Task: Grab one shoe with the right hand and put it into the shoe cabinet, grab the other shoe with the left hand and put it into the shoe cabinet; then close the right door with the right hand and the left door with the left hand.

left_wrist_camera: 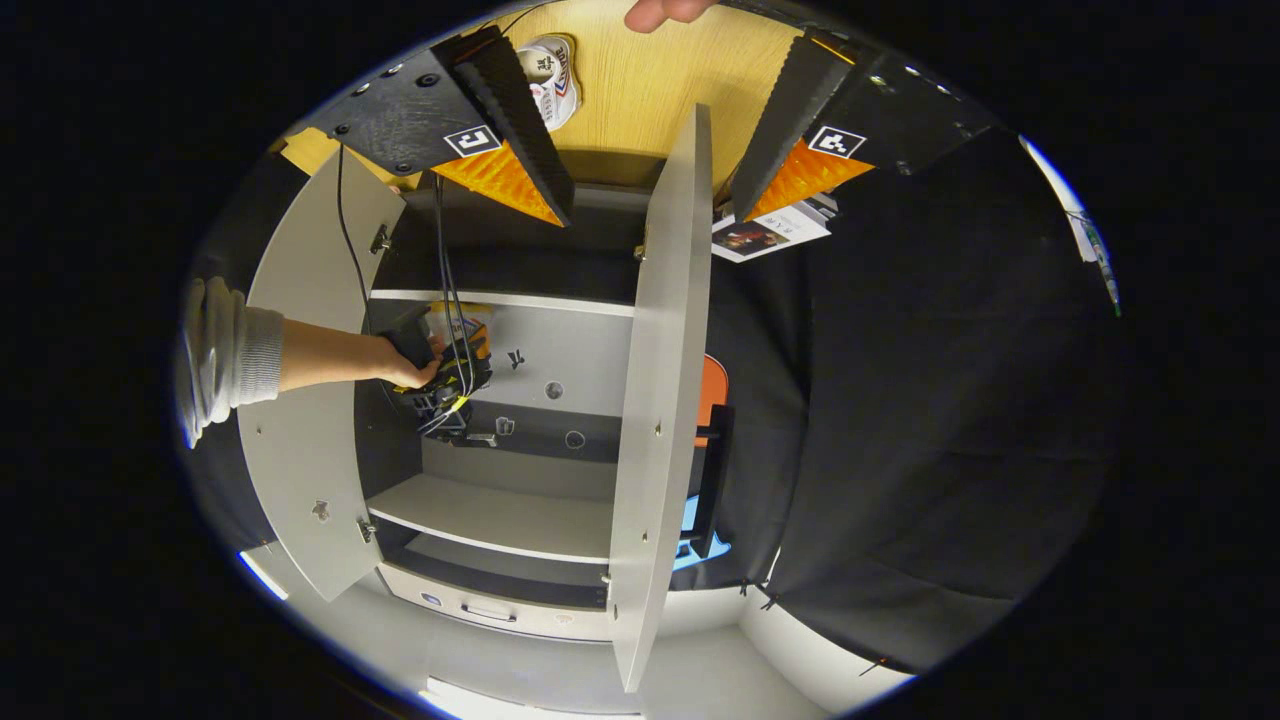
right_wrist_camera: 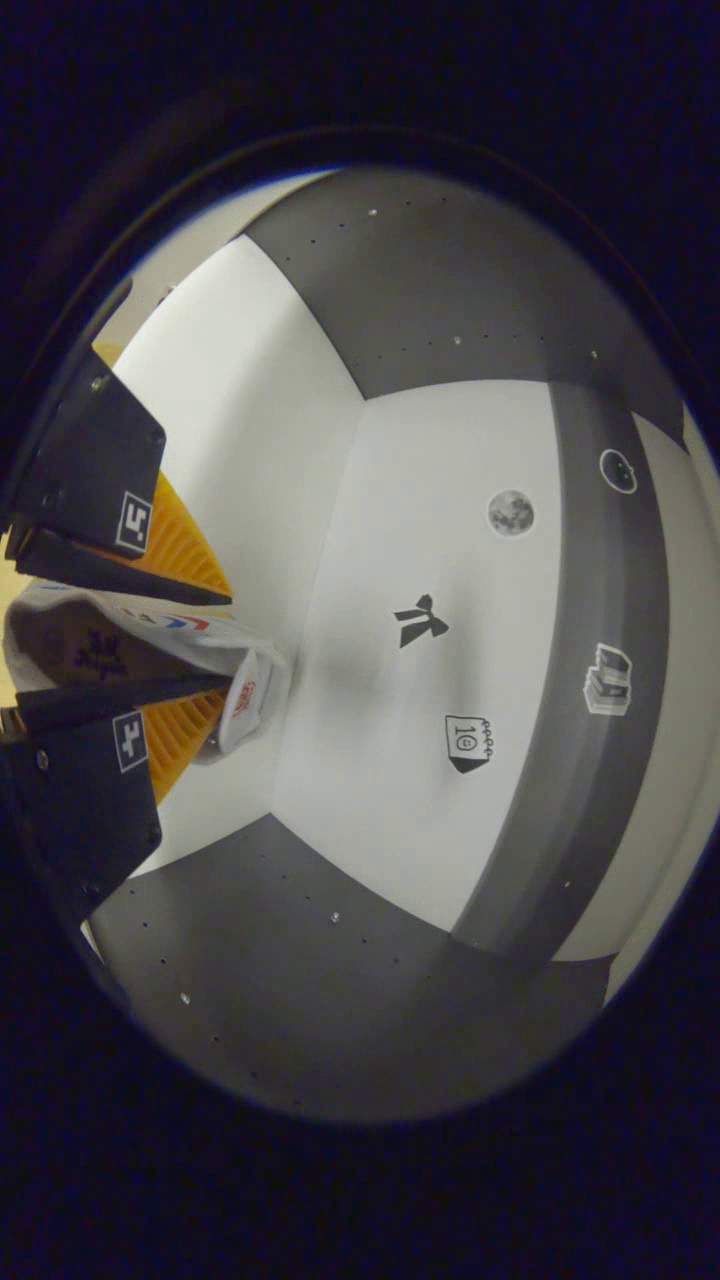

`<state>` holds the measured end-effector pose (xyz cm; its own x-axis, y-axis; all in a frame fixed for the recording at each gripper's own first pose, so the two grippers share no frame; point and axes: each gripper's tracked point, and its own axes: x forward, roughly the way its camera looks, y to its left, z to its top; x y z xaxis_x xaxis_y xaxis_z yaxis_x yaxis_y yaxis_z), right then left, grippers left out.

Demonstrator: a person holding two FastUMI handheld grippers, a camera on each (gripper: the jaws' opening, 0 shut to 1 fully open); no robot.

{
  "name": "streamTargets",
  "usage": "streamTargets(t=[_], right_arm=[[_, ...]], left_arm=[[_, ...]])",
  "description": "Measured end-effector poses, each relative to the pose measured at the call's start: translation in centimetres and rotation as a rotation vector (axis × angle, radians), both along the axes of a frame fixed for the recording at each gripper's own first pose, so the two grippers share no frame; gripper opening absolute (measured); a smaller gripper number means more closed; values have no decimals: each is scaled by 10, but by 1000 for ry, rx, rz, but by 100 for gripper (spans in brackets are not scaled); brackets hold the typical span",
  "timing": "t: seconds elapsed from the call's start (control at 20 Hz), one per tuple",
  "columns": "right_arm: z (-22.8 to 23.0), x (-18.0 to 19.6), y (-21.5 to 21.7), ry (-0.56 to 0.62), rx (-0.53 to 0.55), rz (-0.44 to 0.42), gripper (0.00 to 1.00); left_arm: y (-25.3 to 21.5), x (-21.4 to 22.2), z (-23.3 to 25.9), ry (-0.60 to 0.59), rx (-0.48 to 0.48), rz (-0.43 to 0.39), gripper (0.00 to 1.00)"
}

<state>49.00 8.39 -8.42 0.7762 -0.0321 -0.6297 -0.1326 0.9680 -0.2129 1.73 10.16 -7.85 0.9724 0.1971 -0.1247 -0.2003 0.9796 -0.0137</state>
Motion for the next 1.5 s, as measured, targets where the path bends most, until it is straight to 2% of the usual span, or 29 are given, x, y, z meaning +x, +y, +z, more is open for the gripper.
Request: streamTargets(t=[0.1, 0.25, 0.3, 0.45, 0.5, 0.6, 0.7, 0.8, 0.95, 1.1, 1.3, 1.5], right_arm=[[17, -11, -2, -33, -2, 6, 55], [48, -43, 0, -118, 51, 18, 55], [61, -60, 2, -160, 77, 26, 49], [94, -132, -5, -331, 119, 50, 51], [100, -165, -8, -391, 131, 56, 60], [101, -231, -17, -488, 149, 60, 68], [91, -290, -26, -539, 160, 54, 82], [75, -337, -35, -570, 163, 26, 80], [70, -387, -52, -640, 163, -16, 83], [74, -423, -66, -684, 168, -41, 100], [84, -448, -76, -706, 164, -30, 100], [89, -461, -87, -723, 144, -20, 100]], left_arm=[[-7, 3, 6, -22, 5, -22, 95], [-21, 4, 10, -38, 2, -64, 95], [-24, 5, 11, -44, 4, -75, 95], [-36, 4, 17, -70, 11, -110, 95], [-40, 3, 18, -77, 14, -123, 95], [-46, 0, 18, -79, 27, -144, 95], [-51, -3, 19, -81, 40, -159, 95], [-56, -8, 22, -95, 42, -166, 95], [-65, -15, 24, -106, 45, -183, 95], [-73, -21, 24, -98, 69, -194, 95], [-98, -20, 10, -102, 21, -244, 95], [-134, -12, -58, 27, -14, -312, 95]])
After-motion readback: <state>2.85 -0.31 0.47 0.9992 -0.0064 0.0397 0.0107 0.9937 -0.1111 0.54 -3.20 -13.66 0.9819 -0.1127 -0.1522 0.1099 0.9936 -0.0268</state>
